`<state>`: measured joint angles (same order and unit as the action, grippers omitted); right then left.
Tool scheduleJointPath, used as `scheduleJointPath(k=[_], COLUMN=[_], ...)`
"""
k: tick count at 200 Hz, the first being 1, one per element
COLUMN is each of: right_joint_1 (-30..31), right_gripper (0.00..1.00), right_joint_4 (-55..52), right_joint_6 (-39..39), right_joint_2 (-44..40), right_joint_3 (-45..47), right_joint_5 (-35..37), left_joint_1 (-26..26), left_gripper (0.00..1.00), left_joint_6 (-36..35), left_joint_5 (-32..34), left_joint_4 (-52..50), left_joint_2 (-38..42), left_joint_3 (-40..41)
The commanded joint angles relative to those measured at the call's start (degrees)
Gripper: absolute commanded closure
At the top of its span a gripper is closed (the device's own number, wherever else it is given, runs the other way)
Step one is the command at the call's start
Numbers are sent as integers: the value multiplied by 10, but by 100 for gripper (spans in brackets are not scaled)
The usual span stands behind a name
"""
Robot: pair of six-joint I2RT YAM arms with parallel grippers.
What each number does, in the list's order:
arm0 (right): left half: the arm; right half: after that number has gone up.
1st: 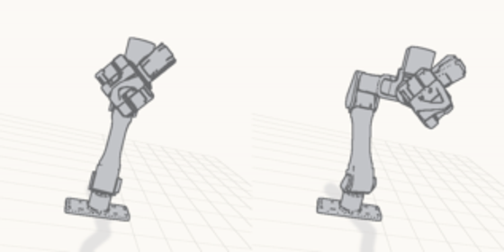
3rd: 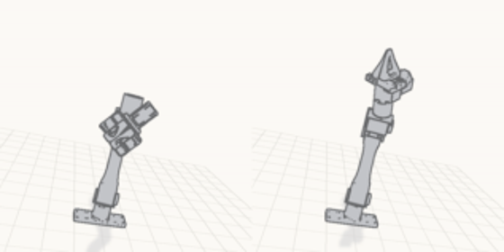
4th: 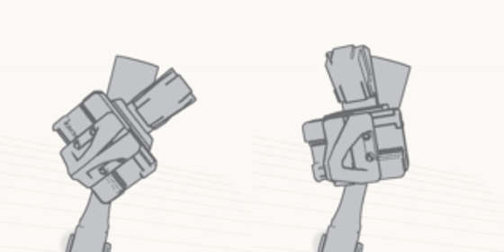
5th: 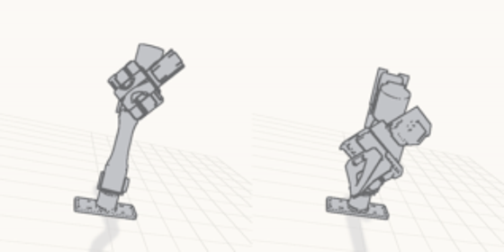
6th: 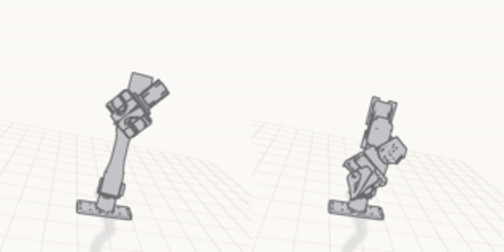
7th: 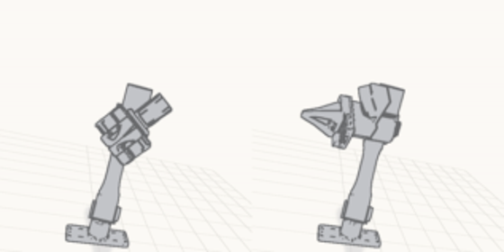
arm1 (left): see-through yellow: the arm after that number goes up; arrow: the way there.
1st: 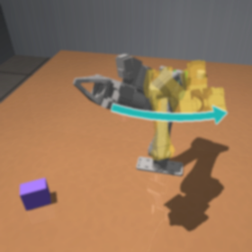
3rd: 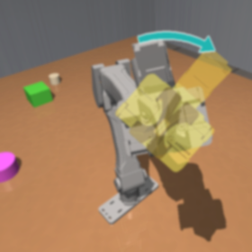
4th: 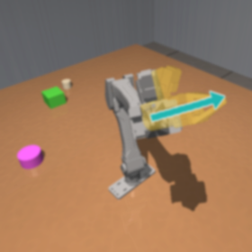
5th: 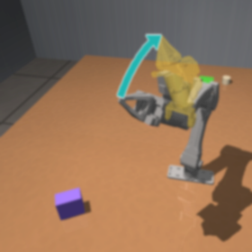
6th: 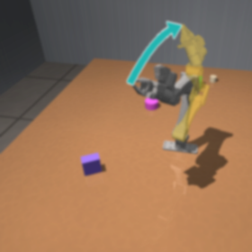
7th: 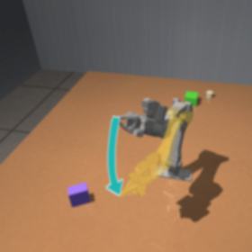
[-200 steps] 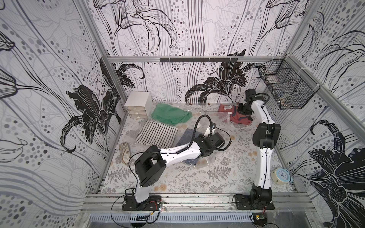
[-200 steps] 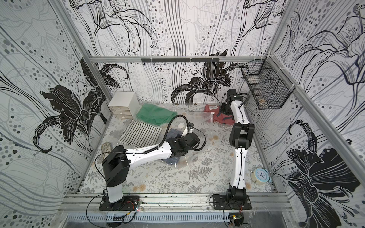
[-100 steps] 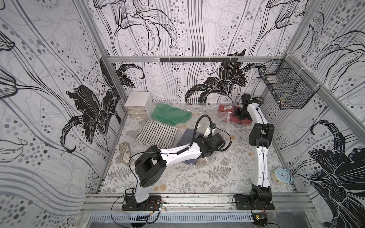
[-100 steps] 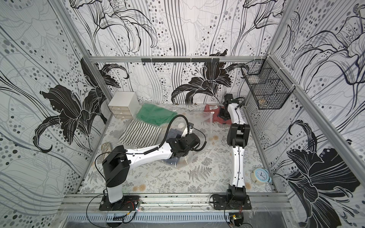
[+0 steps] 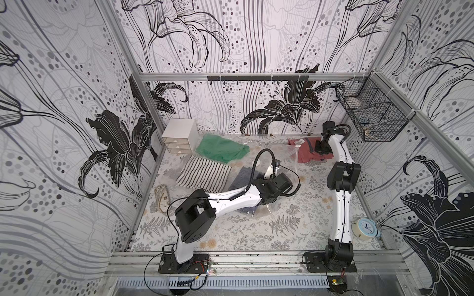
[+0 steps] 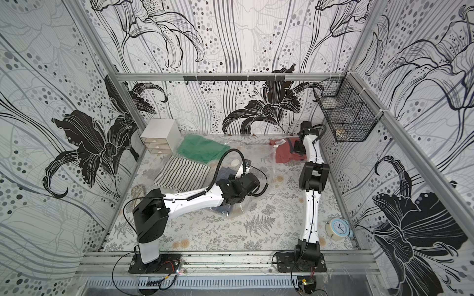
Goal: Take the tank top out of the vacuum bag
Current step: Adjust the tank top at the corner of the board, then take out the tank top from the vacuum bag.
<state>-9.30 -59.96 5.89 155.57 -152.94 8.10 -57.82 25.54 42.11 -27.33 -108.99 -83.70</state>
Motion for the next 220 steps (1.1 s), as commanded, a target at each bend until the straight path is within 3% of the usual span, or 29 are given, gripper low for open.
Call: scheduleJointPath(k=[1, 44, 90, 112, 145, 165, 206, 220], right_joint_1=[16, 22, 36, 42, 53, 64, 85, 108], right_gripper=[83, 75, 67, 67, 66, 66, 62, 54], right_joint_4=[2, 34, 97, 92, 229, 286, 509, 515], right_joint_6=[-7, 69, 99, 117, 159, 197, 354, 360], right_joint_2=[-15, -109, -274, -336, -525, -644, -872, -915], right_joint_3=[3, 67, 205, 278, 561, 687, 1008, 1072], right_joint_5=[-30, -112, -73, -104, -167, -209, -315, -322], left_joint_1=[-2, -8, -8, -8, -7, -8, -8, -11], left_gripper=[100, 100, 100, 100, 100, 100, 100, 100], left_joint_6=[2, 5, 11, 13, 7, 2, -23, -29], left_joint_5=[20, 22, 23, 22, 11, 9, -2, -8], left_joint_4=[10, 3, 0, 3, 12, 18, 74, 91], left_joint_2=[8, 10, 13, 14, 11, 6, 10, 13], left_joint_3=[-11, -13, -8, -8, -14, -17, 2, 13])
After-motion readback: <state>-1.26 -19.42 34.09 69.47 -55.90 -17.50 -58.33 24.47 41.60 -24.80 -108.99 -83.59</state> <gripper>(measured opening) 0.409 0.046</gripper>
